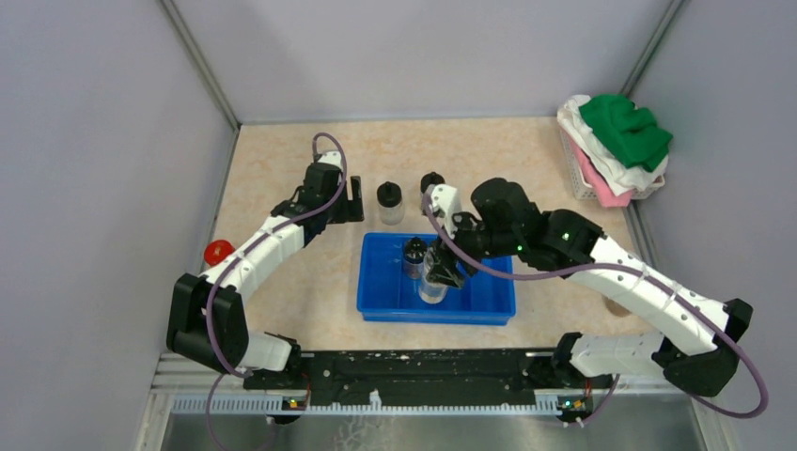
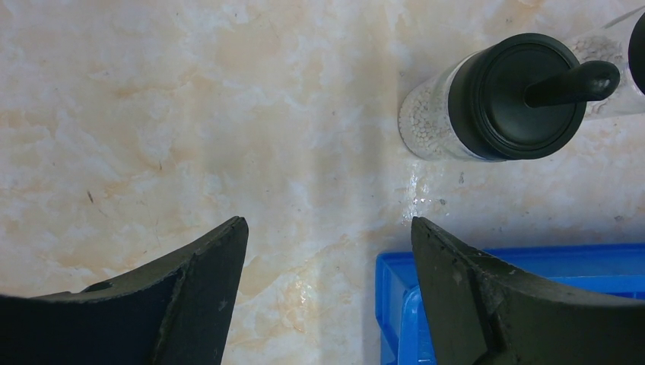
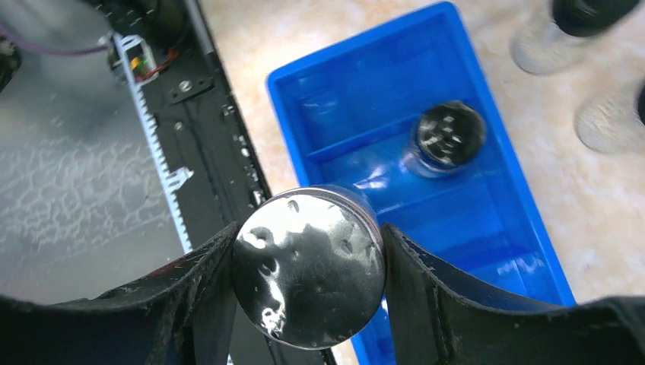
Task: Organize the condiment bottles
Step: Place the bottle in the storage box.
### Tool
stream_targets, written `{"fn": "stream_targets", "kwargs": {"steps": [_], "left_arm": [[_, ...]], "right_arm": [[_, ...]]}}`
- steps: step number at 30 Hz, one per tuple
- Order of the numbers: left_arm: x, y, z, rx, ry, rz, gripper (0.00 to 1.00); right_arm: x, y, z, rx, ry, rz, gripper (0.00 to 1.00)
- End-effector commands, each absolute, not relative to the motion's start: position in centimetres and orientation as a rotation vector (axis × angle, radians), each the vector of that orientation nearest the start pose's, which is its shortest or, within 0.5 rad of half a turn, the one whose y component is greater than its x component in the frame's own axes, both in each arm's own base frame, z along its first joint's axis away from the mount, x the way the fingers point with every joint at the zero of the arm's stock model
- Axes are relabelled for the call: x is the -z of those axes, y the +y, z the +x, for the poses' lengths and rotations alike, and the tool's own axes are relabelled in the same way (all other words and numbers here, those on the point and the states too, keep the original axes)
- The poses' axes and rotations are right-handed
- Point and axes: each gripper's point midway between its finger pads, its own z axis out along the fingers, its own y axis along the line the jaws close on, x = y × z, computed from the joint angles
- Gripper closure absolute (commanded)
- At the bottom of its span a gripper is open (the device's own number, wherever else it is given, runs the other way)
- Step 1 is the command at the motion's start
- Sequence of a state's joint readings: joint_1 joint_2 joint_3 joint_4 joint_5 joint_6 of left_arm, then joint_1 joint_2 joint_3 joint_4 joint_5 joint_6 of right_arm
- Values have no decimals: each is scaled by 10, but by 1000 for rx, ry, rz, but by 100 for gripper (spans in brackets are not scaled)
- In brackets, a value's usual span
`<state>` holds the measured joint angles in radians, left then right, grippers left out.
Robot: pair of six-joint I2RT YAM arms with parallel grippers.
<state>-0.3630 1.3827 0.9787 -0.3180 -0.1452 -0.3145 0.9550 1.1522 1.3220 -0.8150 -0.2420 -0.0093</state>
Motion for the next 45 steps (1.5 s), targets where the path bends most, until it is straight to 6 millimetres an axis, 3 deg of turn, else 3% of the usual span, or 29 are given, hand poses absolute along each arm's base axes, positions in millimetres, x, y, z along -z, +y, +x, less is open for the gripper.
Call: {"fn": "stream_targets", "kwargs": {"steps": [1,11,20,30,42,43,45], "left_arm": [[-147,-127,362,205,2260,0,15],[-142,-129,366,198,2269,12,15],[-139,-129,368,193,2272,17,15],[-133,-132,369,203,2277,24,15],[-136,-132,368,209,2271,24,15],[-136,-132,368,208,2270,25,15],[-136,-131,368,206,2271,25,14]], "right_arm": [[-286,308,125,-885,1776,-1385,76],[-257,331,122,-927,1689,-1537,70],[-208,347,146,-815,1754,-1598,73],[-172,352,166,-734,1814,-1593,74],[-174,348,182,-765,1781,-1490,73],[-174,348,183,-765,1784,-1486,70],[-174,346,183,-757,1795,-1483,56]]}}
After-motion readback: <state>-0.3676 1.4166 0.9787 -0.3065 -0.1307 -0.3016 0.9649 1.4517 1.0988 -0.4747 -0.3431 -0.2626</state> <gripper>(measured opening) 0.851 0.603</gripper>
